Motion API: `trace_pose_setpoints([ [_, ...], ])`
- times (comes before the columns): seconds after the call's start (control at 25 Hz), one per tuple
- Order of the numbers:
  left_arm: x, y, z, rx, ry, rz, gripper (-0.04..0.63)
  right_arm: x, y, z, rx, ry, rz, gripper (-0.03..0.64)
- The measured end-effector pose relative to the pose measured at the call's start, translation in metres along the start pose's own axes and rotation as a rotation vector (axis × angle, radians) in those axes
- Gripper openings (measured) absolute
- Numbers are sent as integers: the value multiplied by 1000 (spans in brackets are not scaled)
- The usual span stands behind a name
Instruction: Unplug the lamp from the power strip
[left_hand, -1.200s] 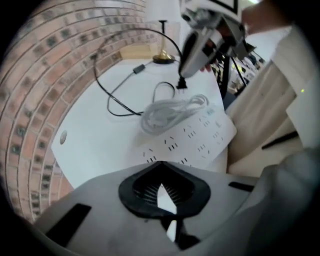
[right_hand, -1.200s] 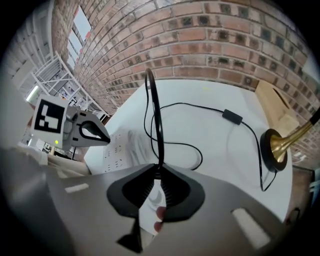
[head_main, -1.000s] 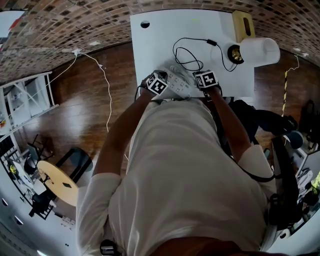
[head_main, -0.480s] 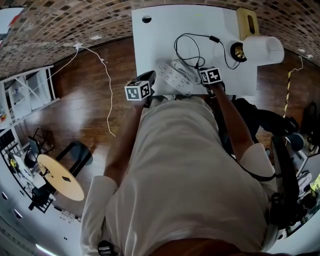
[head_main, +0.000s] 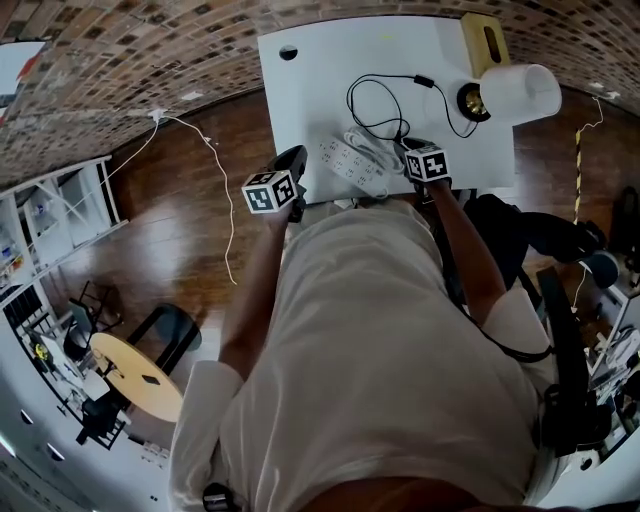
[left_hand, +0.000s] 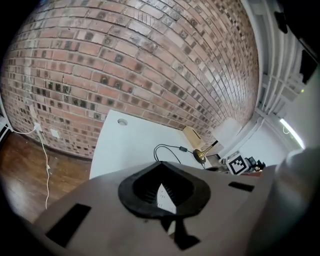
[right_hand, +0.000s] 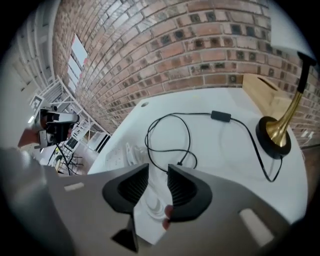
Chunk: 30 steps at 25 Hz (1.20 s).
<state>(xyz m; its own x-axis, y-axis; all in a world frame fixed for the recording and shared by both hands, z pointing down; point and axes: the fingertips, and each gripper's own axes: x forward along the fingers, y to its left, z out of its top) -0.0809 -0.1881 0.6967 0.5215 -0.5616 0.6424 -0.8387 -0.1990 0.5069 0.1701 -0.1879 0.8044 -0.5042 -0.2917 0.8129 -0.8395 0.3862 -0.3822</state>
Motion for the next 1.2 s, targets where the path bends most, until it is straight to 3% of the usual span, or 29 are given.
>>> trace_pose_setpoints([
  [0.2, -3, 2, 20, 33, -39, -18, 2, -7, 42, 23, -97, -112, 27, 155],
  [0.32, -5, -4, 10, 79, -3, -44, 2, -6, 62, 32, -127, -140, 34, 161],
  [0.48, -15, -12, -6, 166, 70, -104, 2, -2, 80, 50, -118, -187, -4, 161],
  [0.88, -61, 30, 5, 279, 83, -137, 2, -1, 140, 71, -91, -263, -62, 147],
  [1.2, -85, 53, -5, 277, 80, -195, 2, -4, 177, 56, -87, -250, -110, 147],
])
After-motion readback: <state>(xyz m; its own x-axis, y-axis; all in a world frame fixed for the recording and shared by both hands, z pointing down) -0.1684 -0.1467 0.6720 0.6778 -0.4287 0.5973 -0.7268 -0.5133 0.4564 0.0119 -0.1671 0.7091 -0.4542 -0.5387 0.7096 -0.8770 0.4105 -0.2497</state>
